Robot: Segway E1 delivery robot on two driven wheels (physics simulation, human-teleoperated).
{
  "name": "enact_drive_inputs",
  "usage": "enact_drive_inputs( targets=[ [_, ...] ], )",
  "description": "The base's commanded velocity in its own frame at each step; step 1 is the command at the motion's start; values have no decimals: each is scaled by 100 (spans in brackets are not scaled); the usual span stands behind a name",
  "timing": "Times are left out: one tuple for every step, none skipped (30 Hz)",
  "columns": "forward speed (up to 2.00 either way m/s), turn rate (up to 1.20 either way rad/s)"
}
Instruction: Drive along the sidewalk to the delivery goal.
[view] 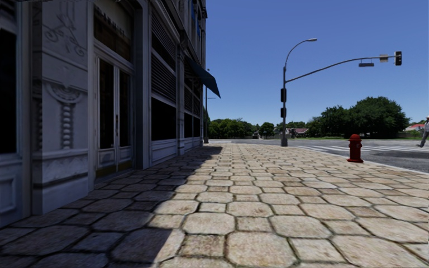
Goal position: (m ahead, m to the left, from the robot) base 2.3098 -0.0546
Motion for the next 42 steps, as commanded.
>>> enact_drive_inputs(
  targets=[
    [200, 0],
    [200, 0],
    [200, 0],
    [200, 0],
    [200, 0],
    [200, 0],
    [200, 0],
    [200, 0],
    [200, 0],
    [200, 0],
    [200, 0],
    [200, 0],
    [200, 0],
    [200, 0],
    [200, 0],
    [200, 0],
    [200, 37],
    [200, 51],
    [200, 56],
    [200, 56],
    [200, 48],
    [200, 20],
    [199, 0],
    [199, 0],
    [195, 0],
    [188, 0],
    [188, 0],
    [180, 0],
    [167, 0],
    [155, 0],
    [155, 0],
    [136, 0],
    [112, 0],
    [0, 0],
    [0, 0],
    [0, 0],
    [0, 0],
    [0, 0],
    [0, 0],
    [0, 0],
    [0, 0],
    [0, 0]
  ],
)
